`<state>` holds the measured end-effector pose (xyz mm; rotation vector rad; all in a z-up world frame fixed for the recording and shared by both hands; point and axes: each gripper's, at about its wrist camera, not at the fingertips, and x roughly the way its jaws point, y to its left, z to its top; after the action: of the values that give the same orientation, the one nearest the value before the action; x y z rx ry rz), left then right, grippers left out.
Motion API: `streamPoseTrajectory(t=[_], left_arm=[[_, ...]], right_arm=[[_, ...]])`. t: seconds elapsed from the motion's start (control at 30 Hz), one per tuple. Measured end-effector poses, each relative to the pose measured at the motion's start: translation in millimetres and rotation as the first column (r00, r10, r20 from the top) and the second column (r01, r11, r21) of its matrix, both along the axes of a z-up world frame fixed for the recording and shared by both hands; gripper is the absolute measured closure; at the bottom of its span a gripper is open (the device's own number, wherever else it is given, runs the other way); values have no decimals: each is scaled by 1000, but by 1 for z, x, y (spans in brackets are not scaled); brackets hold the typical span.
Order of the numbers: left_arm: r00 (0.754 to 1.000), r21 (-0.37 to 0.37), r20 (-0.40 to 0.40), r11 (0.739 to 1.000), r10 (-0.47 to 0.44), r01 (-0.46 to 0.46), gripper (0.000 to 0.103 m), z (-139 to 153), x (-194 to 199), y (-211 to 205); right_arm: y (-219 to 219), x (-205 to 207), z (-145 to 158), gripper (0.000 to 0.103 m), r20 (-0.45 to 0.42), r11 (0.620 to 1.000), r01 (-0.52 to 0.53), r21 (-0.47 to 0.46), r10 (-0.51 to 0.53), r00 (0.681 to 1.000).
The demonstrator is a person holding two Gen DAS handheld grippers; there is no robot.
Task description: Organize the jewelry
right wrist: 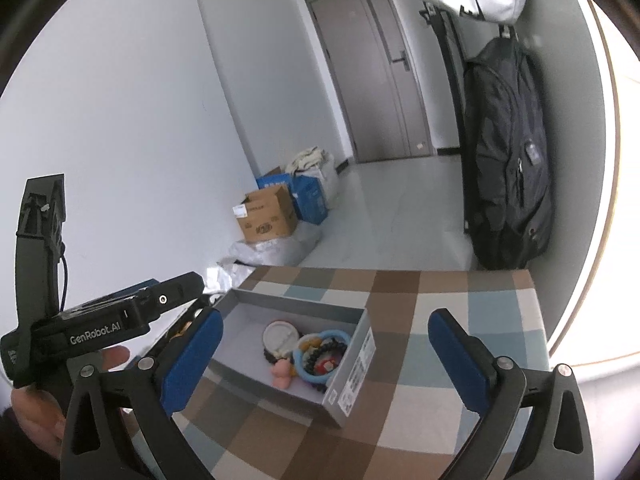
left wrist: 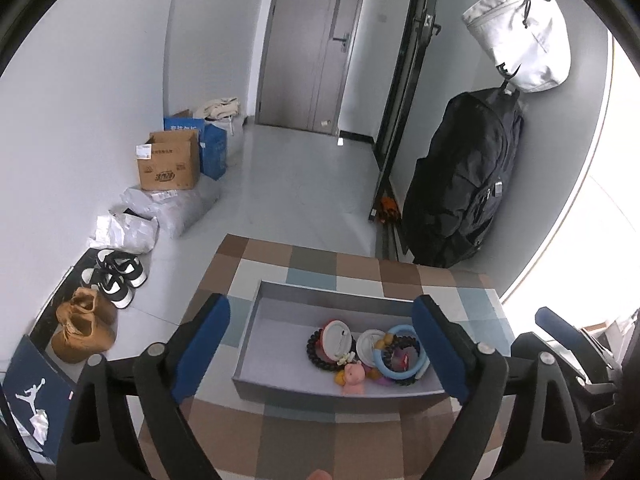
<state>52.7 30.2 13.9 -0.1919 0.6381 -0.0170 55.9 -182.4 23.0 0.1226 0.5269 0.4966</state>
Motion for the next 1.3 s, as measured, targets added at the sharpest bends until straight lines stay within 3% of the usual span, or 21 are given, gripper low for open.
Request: streamPoseTrajectory(t=[0.37, 1.3], left_arm=[[997, 21, 54, 998, 59, -60, 13, 6, -38, -2], [995, 82, 80, 994, 67, -73, 13, 0, -59, -17]], right_arm=[[-6, -37, 12, 0, 72, 1000, -6, -6, 7, 997], [-15, -56, 3, 0, 48, 999, 12, -31, -10, 999]])
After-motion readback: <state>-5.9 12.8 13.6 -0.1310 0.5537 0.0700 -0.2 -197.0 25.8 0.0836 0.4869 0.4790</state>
